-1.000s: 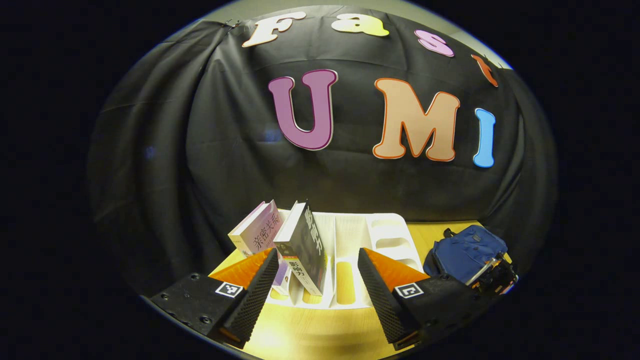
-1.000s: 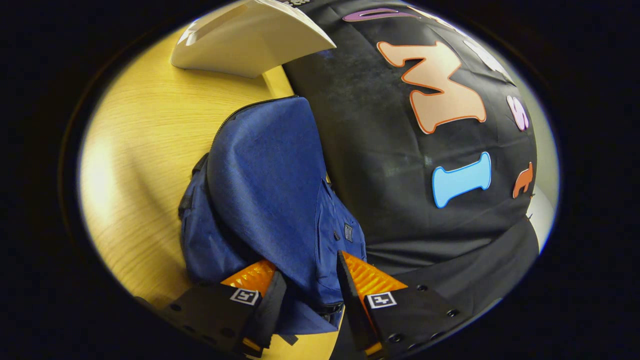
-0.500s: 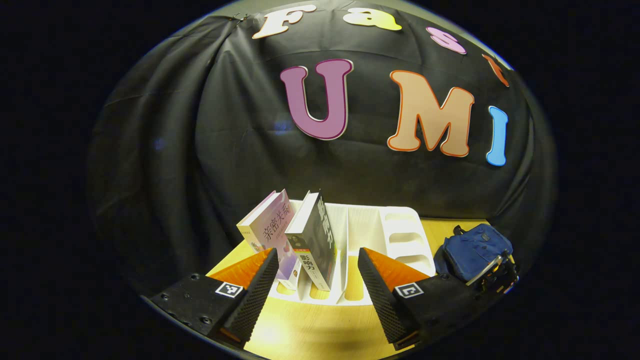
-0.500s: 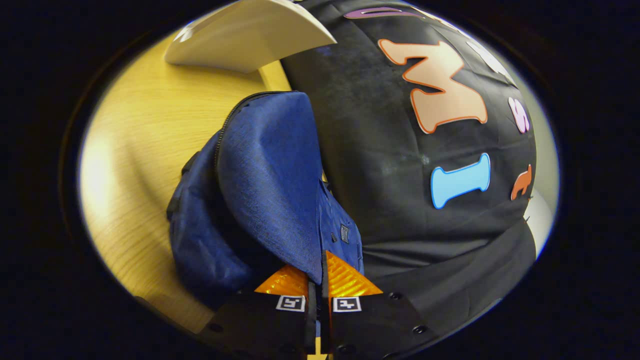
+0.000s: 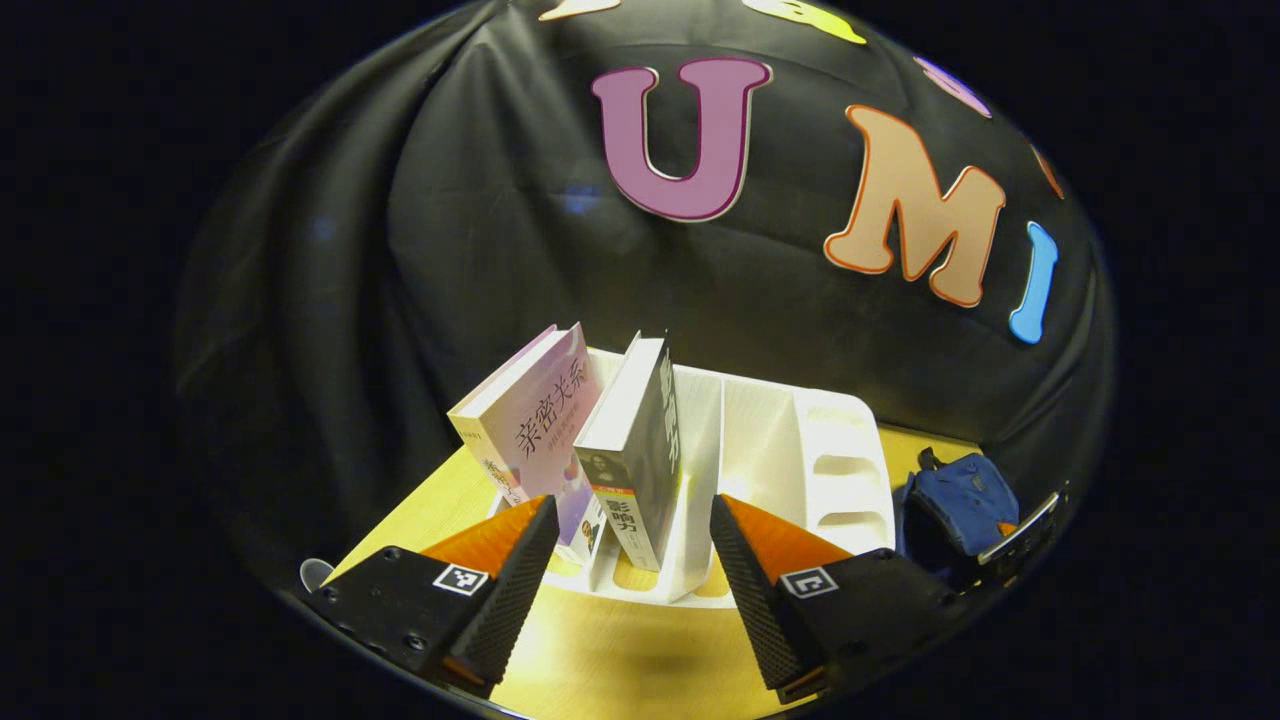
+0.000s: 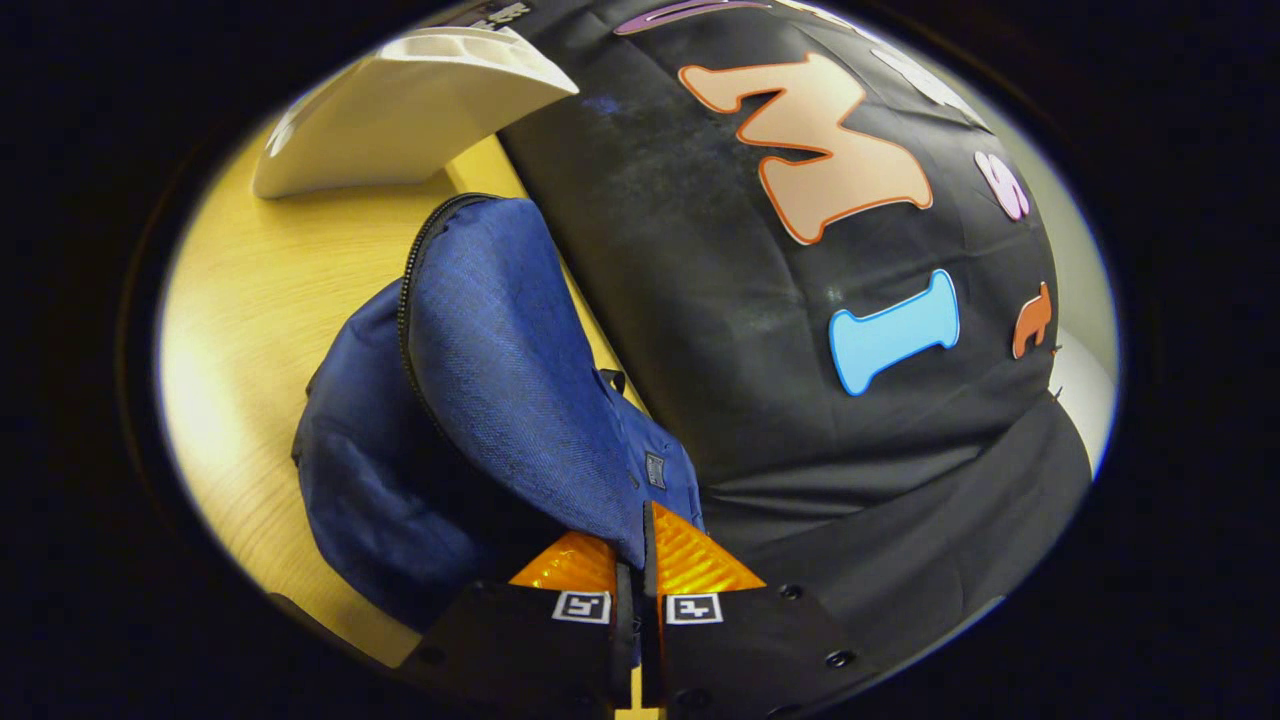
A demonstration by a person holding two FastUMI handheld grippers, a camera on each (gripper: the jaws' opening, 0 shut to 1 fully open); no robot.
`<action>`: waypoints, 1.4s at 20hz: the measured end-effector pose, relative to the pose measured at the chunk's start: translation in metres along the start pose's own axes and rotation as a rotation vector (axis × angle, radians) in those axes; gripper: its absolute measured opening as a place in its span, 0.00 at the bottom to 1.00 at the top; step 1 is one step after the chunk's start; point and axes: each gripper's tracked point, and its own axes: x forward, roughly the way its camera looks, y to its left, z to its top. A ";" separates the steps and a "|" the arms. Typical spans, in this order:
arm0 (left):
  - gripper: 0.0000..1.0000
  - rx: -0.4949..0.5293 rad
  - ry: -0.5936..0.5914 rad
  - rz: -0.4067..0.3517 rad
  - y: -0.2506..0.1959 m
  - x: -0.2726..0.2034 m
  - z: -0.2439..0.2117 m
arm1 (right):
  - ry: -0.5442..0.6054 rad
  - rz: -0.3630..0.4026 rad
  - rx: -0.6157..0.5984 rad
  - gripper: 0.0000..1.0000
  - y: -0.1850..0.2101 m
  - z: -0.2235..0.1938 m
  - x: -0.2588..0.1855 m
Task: Open the schoolbag, grab two books from the bookshelf and put them into the schoolbag.
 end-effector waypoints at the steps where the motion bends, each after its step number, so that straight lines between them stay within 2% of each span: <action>1: 0.90 0.003 0.015 0.003 0.002 0.006 -0.002 | 0.001 -0.006 0.017 0.06 -0.007 0.002 0.000; 4: 0.89 0.024 0.061 0.000 0.005 0.025 0.000 | 0.008 -0.022 0.059 0.06 -0.024 0.002 0.001; 6: 0.83 0.037 0.065 -0.006 0.005 0.035 0.006 | 0.015 -0.030 0.090 0.06 -0.033 0.001 0.003; 9: 0.83 0.086 0.087 -0.007 0.007 0.046 0.011 | 0.022 -0.044 0.118 0.06 -0.043 0.002 0.004; 17: 0.72 0.150 0.274 -0.108 -0.010 0.065 0.016 | 0.025 -0.040 0.126 0.06 -0.041 0.004 0.006; 23: 0.61 0.176 0.523 -0.219 -0.035 0.071 -0.003 | 0.023 -0.038 0.164 0.06 -0.046 0.002 0.008; 26: 0.59 0.211 0.613 -0.212 -0.034 0.077 -0.008 | 0.016 -0.039 0.148 0.06 -0.046 0.002 0.006; 28: 0.54 0.231 0.667 -0.197 -0.032 0.081 -0.011 | 0.008 -0.037 0.126 0.06 -0.044 0.003 0.005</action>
